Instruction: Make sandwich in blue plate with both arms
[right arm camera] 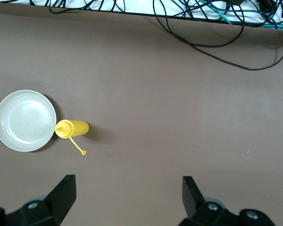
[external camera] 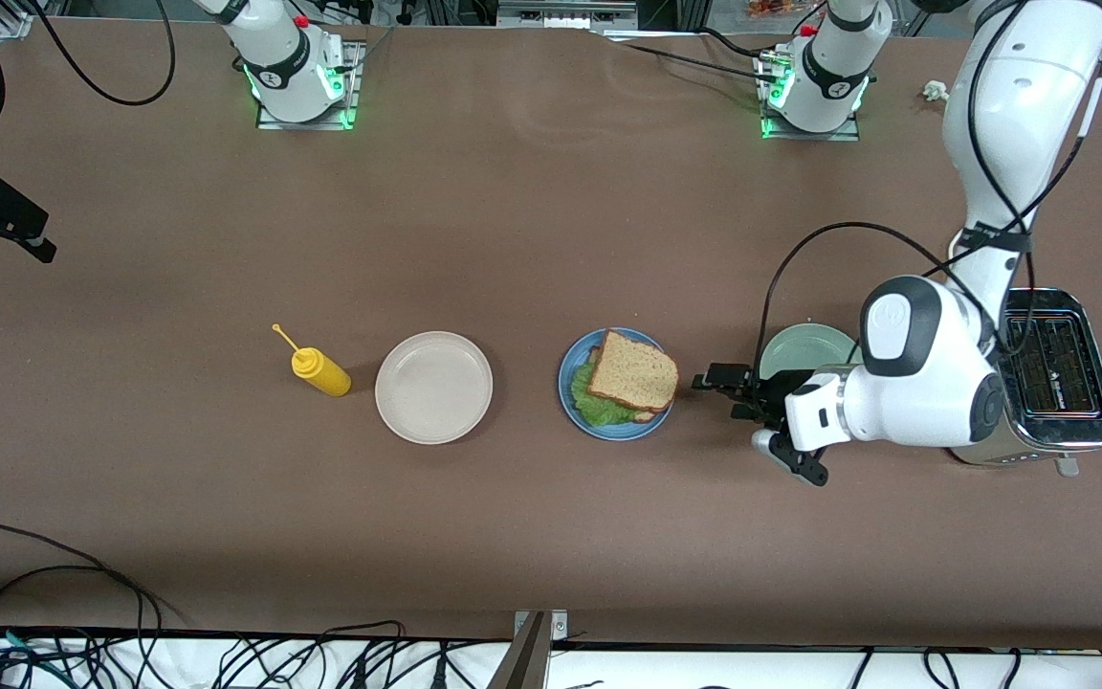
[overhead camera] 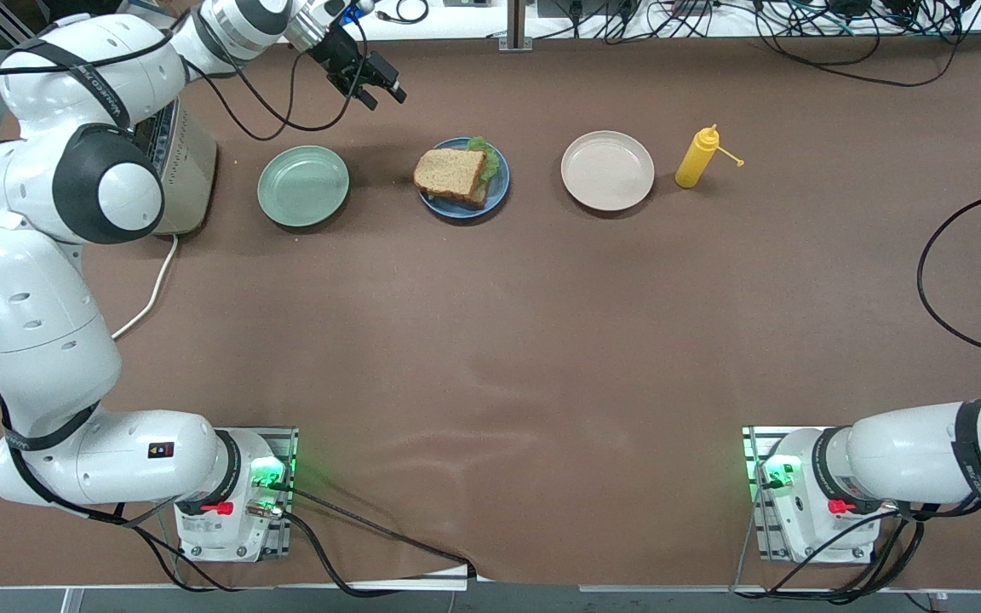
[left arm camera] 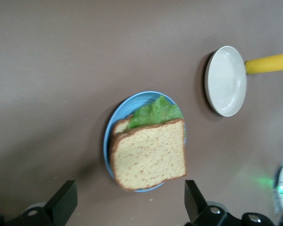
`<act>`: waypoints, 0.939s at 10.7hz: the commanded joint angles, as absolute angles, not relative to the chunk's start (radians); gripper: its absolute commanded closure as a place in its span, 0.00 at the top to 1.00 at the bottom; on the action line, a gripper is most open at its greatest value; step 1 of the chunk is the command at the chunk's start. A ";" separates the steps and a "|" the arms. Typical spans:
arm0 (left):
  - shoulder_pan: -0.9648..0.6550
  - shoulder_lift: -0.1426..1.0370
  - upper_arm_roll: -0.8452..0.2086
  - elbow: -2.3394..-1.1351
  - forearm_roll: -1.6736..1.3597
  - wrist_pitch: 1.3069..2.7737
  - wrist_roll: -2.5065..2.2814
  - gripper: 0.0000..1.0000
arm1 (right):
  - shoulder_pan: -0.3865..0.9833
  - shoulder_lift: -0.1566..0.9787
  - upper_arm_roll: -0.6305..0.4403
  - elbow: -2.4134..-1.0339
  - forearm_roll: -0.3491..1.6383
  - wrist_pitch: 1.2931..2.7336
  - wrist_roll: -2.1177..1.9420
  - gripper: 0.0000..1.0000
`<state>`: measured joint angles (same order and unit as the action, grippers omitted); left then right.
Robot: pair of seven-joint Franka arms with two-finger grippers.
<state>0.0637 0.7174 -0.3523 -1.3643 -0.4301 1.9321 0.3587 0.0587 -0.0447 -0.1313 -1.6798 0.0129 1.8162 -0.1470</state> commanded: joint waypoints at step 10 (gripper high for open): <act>0.078 0.292 -0.325 -1.382 0.055 1.573 0.138 1.00 | 0.060 -0.044 -0.135 -1.652 0.005 1.752 -0.149 1.00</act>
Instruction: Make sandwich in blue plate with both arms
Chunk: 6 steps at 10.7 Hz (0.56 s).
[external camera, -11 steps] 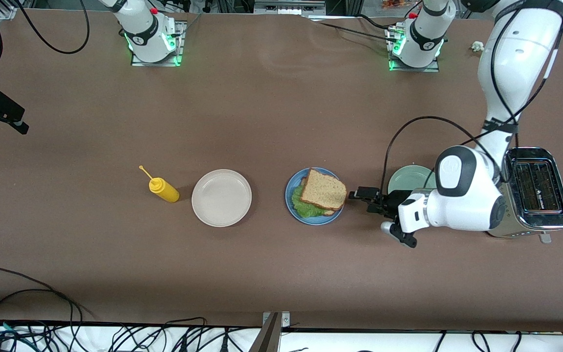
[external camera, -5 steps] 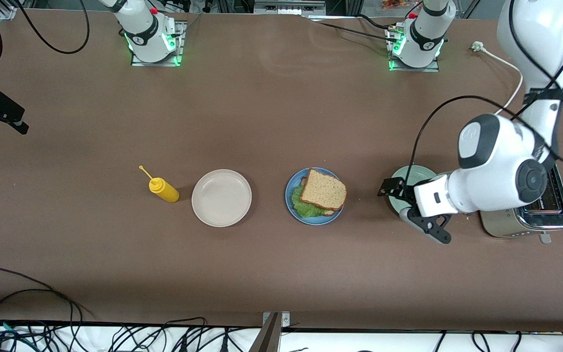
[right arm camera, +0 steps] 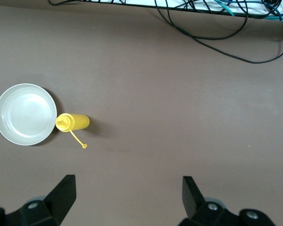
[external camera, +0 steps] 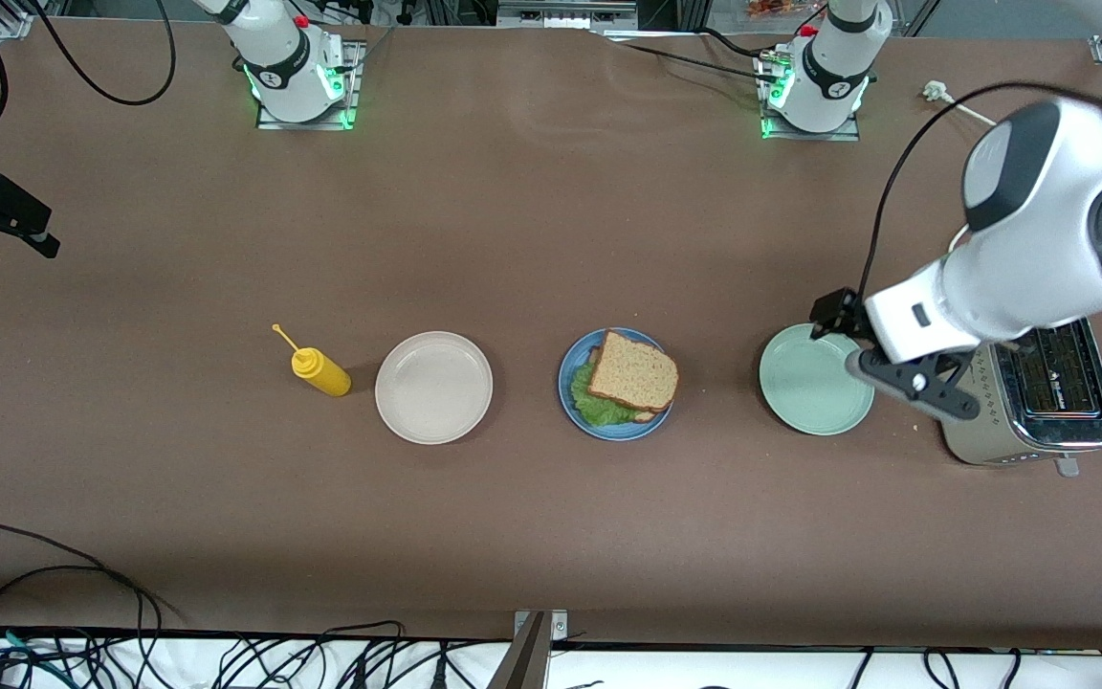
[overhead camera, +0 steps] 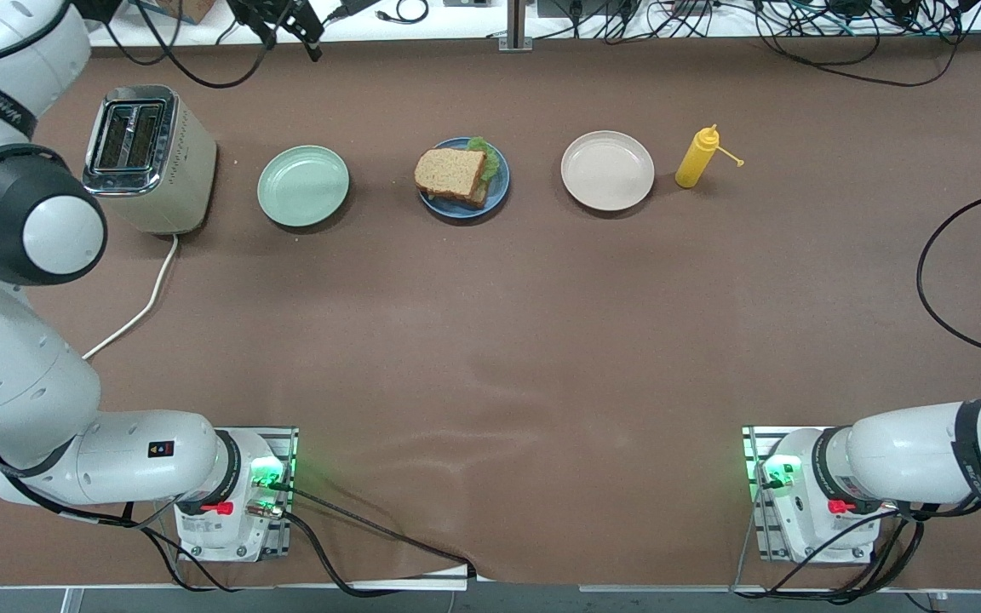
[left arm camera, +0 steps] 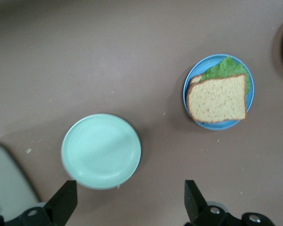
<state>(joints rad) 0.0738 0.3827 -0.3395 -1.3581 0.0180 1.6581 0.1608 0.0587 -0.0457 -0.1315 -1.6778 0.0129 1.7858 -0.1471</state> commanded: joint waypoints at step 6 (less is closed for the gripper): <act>-0.024 -0.007 -0.144 -1.567 0.040 1.543 0.140 1.00 | 0.060 -0.046 -0.141 -1.641 0.005 1.694 -0.169 1.00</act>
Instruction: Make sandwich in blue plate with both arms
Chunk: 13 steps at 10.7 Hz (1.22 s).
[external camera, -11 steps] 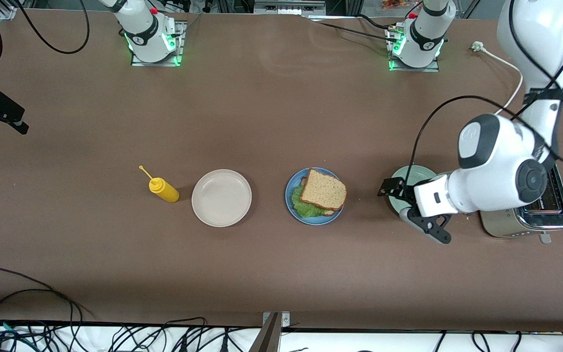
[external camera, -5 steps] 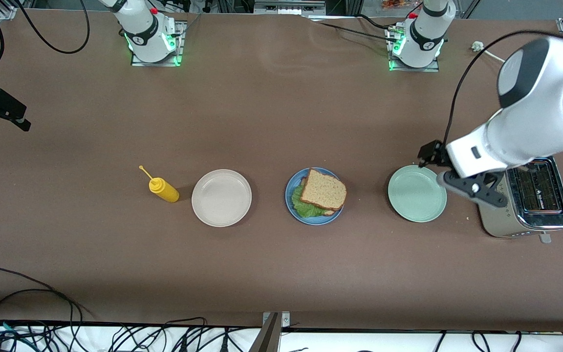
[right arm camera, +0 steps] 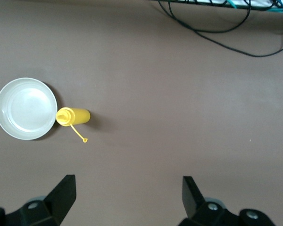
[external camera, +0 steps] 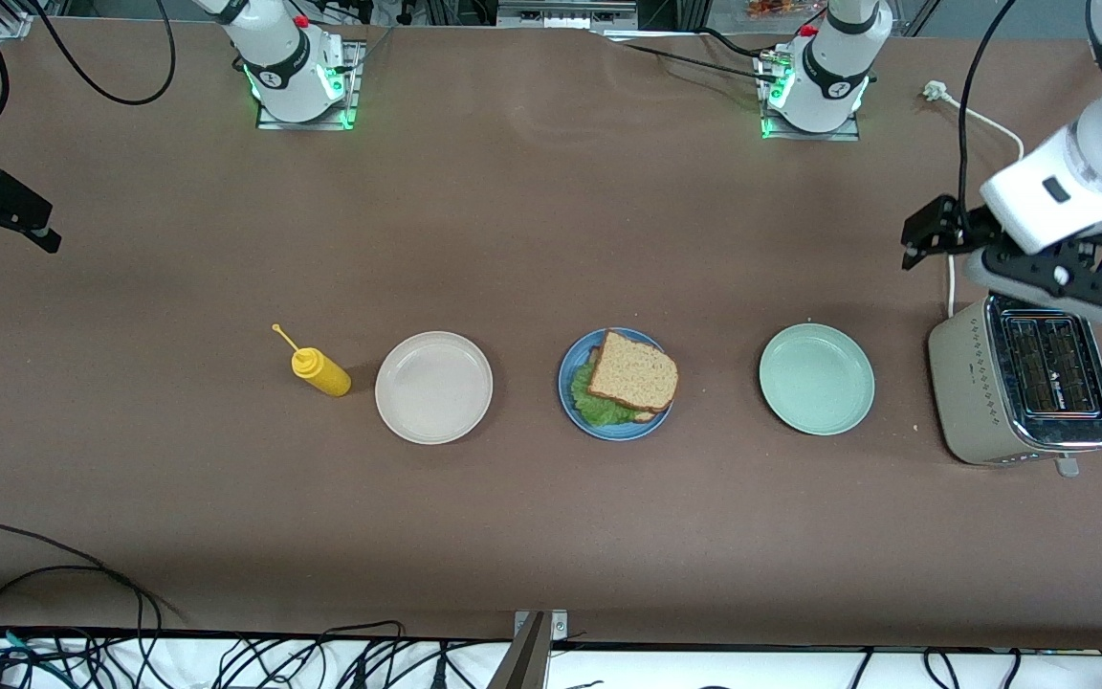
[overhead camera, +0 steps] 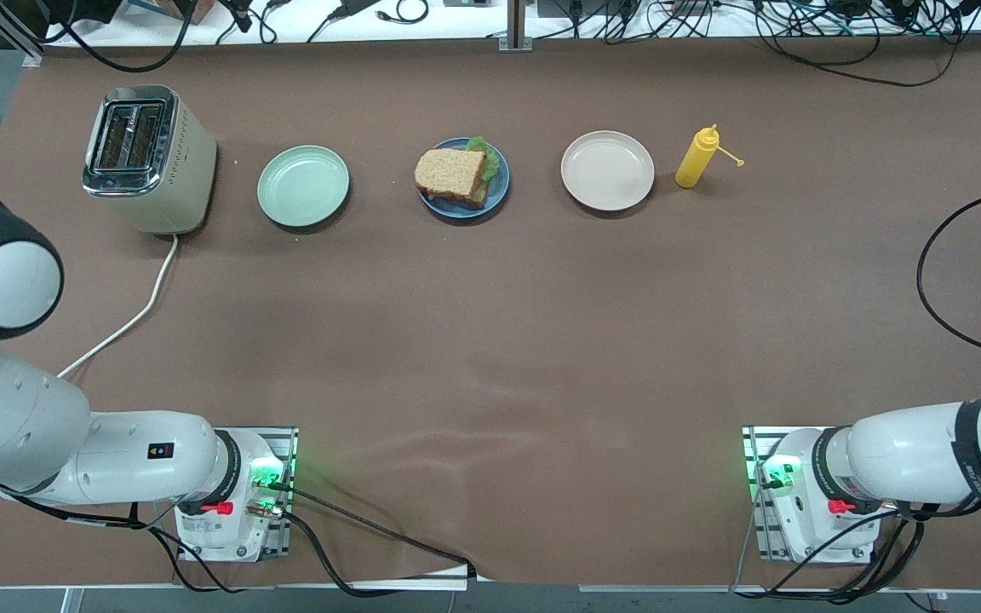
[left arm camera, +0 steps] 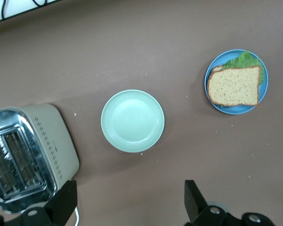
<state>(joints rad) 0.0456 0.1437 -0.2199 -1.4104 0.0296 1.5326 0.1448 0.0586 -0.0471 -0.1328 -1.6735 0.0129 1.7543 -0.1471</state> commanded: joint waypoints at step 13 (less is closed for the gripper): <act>-0.086 -0.035 -0.080 -1.595 0.040 1.486 0.138 1.00 | 0.058 -0.044 -0.150 -1.618 0.005 1.674 -0.196 1.00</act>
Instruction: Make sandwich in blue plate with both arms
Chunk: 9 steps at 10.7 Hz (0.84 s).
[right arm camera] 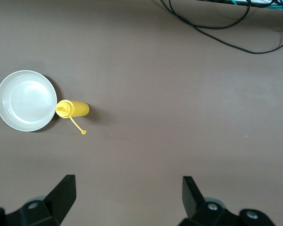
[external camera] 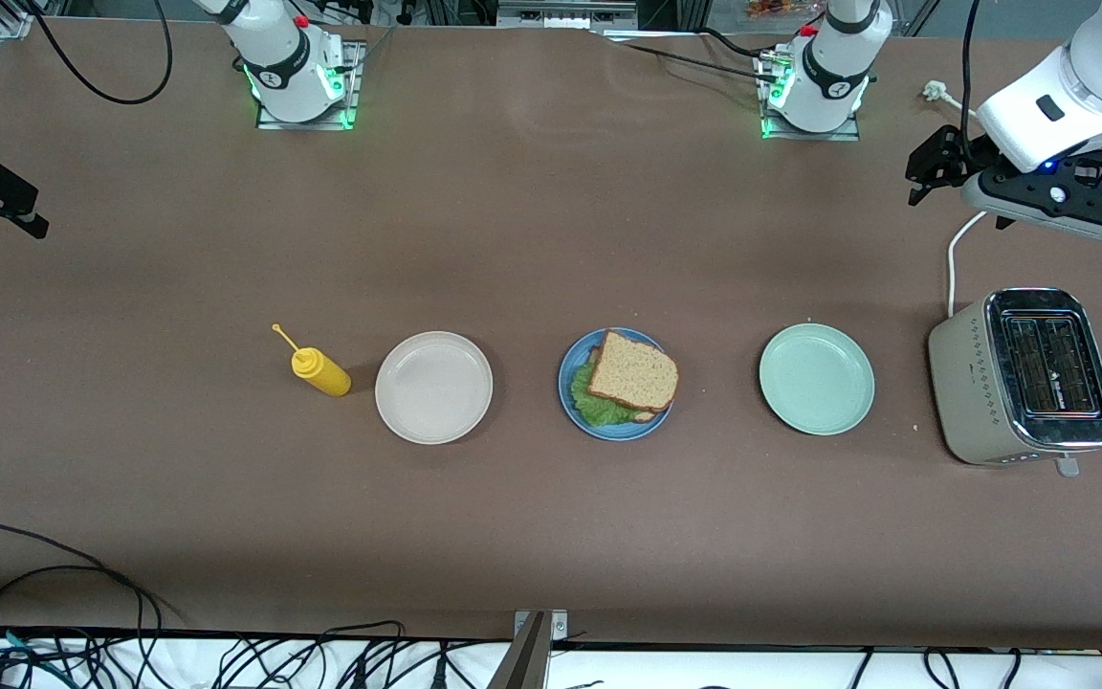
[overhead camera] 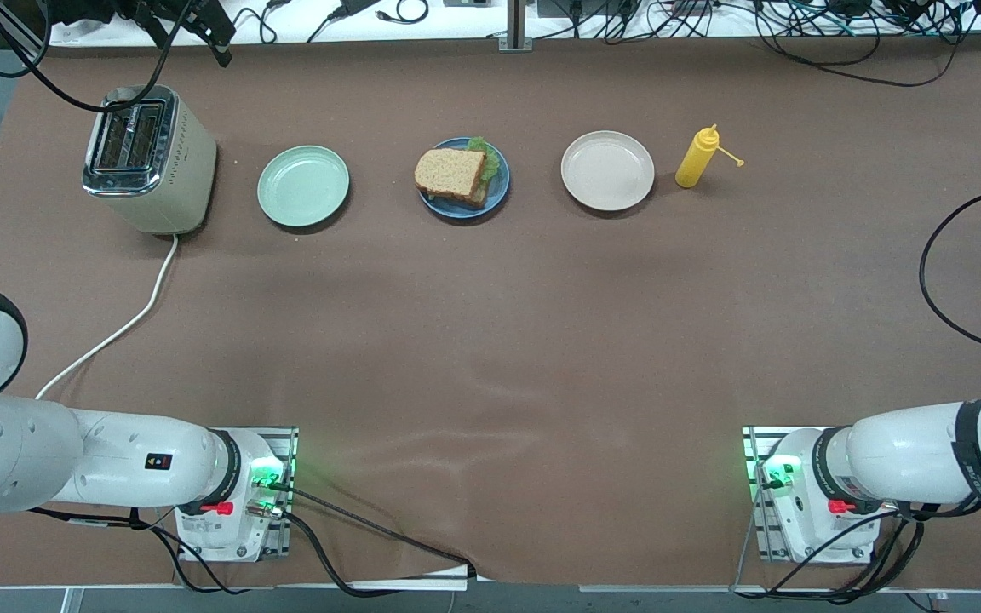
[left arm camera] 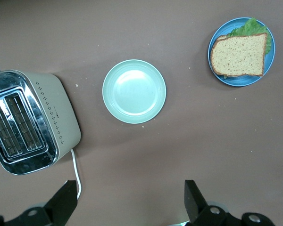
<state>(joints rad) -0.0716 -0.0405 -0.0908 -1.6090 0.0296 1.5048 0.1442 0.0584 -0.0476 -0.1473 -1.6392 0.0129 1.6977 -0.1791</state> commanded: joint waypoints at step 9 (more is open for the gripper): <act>-0.089 -0.029 -0.080 -1.588 0.037 1.470 0.138 1.00 | 0.058 -0.044 -0.152 -1.617 0.005 1.675 -0.196 1.00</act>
<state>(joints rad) -0.0717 -0.0372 -0.0908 -1.6090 0.0296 1.4976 0.1442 0.0584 -0.0475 -0.1474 -1.6392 0.0129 1.6976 -0.1796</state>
